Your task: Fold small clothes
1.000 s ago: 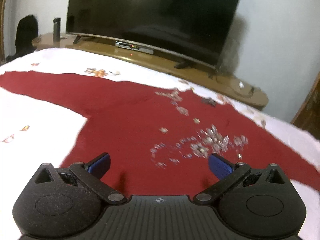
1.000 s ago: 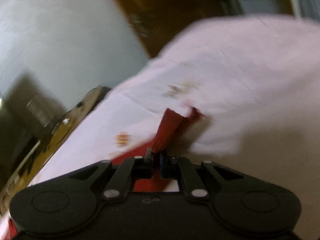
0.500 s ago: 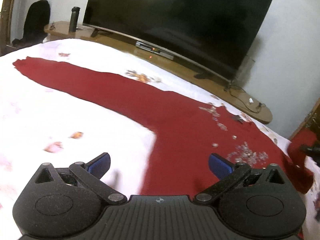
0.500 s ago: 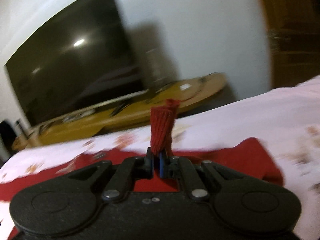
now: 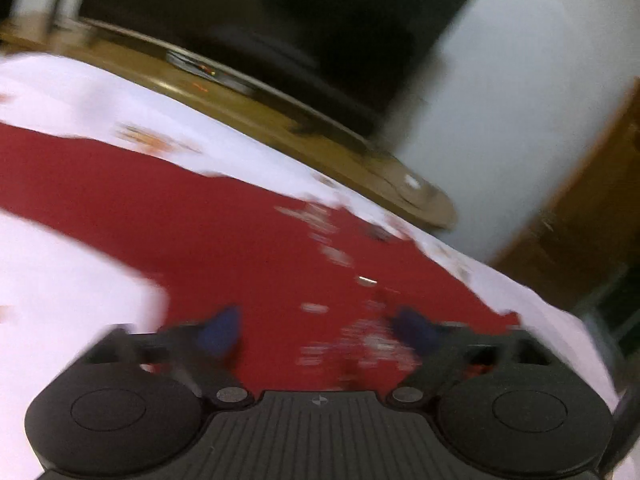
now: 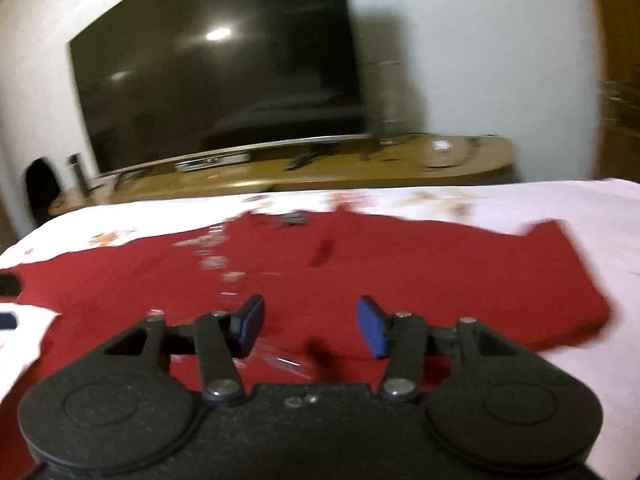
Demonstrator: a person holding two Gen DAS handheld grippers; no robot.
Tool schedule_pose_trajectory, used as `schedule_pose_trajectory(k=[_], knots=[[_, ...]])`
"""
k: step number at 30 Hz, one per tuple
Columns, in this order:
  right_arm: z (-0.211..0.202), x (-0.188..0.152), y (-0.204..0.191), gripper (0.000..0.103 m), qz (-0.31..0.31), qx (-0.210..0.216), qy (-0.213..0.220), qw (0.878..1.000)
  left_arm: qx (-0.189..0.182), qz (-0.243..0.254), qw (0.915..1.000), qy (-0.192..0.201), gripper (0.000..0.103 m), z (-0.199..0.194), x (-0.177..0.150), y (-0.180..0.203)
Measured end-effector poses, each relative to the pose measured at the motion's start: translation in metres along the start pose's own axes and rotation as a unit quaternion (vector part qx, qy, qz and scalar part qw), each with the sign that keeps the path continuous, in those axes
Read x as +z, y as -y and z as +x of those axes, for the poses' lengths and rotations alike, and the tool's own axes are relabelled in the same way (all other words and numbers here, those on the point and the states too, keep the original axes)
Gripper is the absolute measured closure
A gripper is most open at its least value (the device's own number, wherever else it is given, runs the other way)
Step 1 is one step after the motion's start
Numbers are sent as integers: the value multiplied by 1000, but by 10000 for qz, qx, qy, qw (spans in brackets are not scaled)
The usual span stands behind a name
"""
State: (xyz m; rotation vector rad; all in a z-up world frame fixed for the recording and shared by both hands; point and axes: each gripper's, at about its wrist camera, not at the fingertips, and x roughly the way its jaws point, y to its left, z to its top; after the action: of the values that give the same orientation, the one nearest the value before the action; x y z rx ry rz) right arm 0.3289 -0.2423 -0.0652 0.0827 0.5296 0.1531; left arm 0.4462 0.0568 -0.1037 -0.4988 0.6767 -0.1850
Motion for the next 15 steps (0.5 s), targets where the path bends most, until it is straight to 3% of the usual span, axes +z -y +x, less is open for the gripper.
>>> schedule_pose_trajectory(k=[5,8,10,11,13,15], knots=[[-55,-11,57,53,563,-596,-12,9966,-437,-69,9973,-578,36,84,-2,46],[-80,-21,83,53,796,-841,30,9933,-441,-233,9943,-944,36,119,-6,54],[-73,-24,101,53,922,-952,31,9912,-418,-270,9941,-959,40,135,-8,56],[-78,-28,107,53,988,-988,36,9902,-380,-240,9946,-931,45,139,-9,58],[-72,-29,110,53,1077,-1074,22,9884,-284,-207,9943,-1011,100,151,-8,59],[-77,-34,118,53,1176,-1136,3,9865,-353,-282,9944,-957,100,151,-5,58]])
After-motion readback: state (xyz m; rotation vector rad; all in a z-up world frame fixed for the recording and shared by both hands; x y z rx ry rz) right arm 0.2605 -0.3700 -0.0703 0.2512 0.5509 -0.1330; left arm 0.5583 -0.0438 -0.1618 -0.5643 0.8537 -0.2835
